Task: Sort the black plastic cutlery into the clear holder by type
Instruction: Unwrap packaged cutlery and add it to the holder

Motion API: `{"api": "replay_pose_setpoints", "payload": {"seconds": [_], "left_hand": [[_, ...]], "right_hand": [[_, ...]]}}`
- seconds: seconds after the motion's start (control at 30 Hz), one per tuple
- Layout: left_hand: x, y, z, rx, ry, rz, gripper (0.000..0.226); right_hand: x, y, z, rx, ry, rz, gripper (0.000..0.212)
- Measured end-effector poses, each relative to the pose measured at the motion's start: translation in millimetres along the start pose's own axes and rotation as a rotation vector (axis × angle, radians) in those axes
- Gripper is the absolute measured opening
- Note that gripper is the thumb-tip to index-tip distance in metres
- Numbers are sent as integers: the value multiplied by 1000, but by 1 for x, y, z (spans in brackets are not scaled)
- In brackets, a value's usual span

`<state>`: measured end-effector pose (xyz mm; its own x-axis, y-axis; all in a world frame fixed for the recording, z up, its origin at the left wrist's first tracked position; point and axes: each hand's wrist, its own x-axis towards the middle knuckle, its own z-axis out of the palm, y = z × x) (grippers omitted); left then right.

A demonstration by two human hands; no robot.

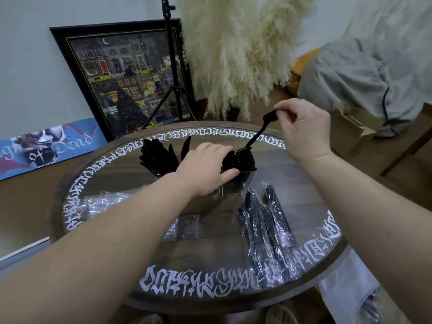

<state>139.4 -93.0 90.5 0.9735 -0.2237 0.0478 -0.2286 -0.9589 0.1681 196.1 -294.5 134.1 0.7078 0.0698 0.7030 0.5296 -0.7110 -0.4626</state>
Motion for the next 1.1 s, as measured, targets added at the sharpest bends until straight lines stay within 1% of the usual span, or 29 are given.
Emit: {"api": "replay_pose_setpoints", "payload": {"seconds": [0.2,0.37,0.57,0.7,0.8,0.9,0.93,1.0,1.07,1.1], "left_hand": [[-1,-1,6,-18,45,0,63],[0,-2,9,-40,62,4,62],[-2,-1,9,-44,90,15,58],[-2,-3,11,-6,82,25,63],[-1,-3,12,13,64,26,66],[-2,-3,11,8,78,23,68],[-4,-2,10,10,103,25,68],[-10,1,7,14,189,35,66],[-22,7,7,-11,287,63,57],[-30,12,9,-25,324,86,52]], "right_hand": [[-3,0,14,49,-113,-4,16],[-11,-5,28,-50,-301,-85,20],[-11,-9,40,-163,-560,-24,39],[-13,-4,45,-246,-705,17,47],[-17,1,45,-247,-732,74,47],[-23,1,38,-163,-750,137,49],[-26,1,34,-129,-727,161,51],[-33,-1,23,-88,-613,215,50],[-46,0,10,-57,-503,270,43],[-55,0,4,-47,-483,299,39]]}}
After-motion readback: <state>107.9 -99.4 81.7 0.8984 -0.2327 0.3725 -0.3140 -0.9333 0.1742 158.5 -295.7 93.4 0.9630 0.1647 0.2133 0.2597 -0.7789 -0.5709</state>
